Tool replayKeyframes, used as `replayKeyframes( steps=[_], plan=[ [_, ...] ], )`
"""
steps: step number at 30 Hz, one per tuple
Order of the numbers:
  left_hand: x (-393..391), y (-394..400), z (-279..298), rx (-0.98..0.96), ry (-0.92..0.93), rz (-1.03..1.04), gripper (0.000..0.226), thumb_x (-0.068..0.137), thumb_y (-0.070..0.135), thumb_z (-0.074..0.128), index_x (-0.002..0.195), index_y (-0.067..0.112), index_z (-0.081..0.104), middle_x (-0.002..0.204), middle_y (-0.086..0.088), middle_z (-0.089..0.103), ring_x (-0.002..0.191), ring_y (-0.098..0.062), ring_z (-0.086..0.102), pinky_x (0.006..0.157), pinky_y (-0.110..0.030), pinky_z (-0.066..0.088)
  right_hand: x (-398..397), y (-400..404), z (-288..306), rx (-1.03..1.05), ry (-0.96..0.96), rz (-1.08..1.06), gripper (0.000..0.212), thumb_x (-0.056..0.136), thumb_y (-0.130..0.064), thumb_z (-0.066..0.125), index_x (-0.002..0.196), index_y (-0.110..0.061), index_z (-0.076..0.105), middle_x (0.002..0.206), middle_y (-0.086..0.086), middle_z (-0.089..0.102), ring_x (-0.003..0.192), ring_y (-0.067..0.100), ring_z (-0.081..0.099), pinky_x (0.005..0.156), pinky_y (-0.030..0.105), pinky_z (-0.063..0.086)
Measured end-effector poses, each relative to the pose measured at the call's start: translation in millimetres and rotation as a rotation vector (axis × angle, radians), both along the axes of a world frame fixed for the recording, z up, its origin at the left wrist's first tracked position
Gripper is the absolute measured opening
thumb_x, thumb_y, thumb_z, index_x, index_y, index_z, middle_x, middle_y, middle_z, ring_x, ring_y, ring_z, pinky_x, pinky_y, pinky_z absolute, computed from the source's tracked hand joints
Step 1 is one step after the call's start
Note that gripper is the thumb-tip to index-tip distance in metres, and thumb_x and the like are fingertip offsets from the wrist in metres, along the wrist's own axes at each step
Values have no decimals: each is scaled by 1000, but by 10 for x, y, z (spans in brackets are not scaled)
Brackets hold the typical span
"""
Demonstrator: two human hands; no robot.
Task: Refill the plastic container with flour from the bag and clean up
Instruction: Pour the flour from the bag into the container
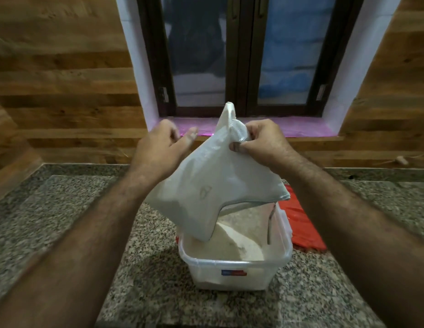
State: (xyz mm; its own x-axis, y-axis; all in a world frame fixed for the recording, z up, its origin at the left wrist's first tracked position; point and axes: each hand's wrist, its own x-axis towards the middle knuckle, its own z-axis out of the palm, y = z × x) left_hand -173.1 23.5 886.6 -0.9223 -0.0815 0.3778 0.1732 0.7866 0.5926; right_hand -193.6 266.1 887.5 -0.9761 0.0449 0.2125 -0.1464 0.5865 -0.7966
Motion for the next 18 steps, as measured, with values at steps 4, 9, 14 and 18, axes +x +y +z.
replayKeyframes(
  steps=[4, 9, 14, 18],
  plan=[
    [34, -450, -542, 37, -172, 217, 71, 92, 80, 55, 130, 20, 56, 124, -8, 71, 112, -35, 68, 93, -46, 55, -25, 123, -93, -82, -48, 37, 19, 81, -22, 91, 98, -21, 82, 92, -2, 83, 83, 19, 81, 81, 47, 68],
    [-44, -740, -1131, 471, -558, 228, 97, 75, 97, 54, 125, 15, 72, 122, -9, 76, 107, -35, 71, 88, -43, 56, -23, 232, -279, -231, -85, 75, 19, 86, -15, 88, 103, -17, 82, 93, 3, 84, 85, 23, 82, 83, 50, 67],
    [-136, -715, -1209, 801, -480, 145, 36, 102, 42, 69, 93, 9, 76, 73, -8, 64, 62, -23, 55, 53, -30, 44, -50, 298, -529, -418, -117, 79, 21, 87, -7, 85, 107, -6, 78, 99, 12, 83, 93, 36, 81, 86, 54, 66],
    [-171, -681, -1170, 710, -390, 208, 35, 103, 22, 70, 79, -3, 72, 58, -9, 58, 45, -20, 49, 42, -27, 39, -33, 354, -679, -554, -154, 111, 21, 89, -5, 83, 109, -7, 76, 103, 13, 83, 89, 28, 80, 86, 48, 65]
  ],
)
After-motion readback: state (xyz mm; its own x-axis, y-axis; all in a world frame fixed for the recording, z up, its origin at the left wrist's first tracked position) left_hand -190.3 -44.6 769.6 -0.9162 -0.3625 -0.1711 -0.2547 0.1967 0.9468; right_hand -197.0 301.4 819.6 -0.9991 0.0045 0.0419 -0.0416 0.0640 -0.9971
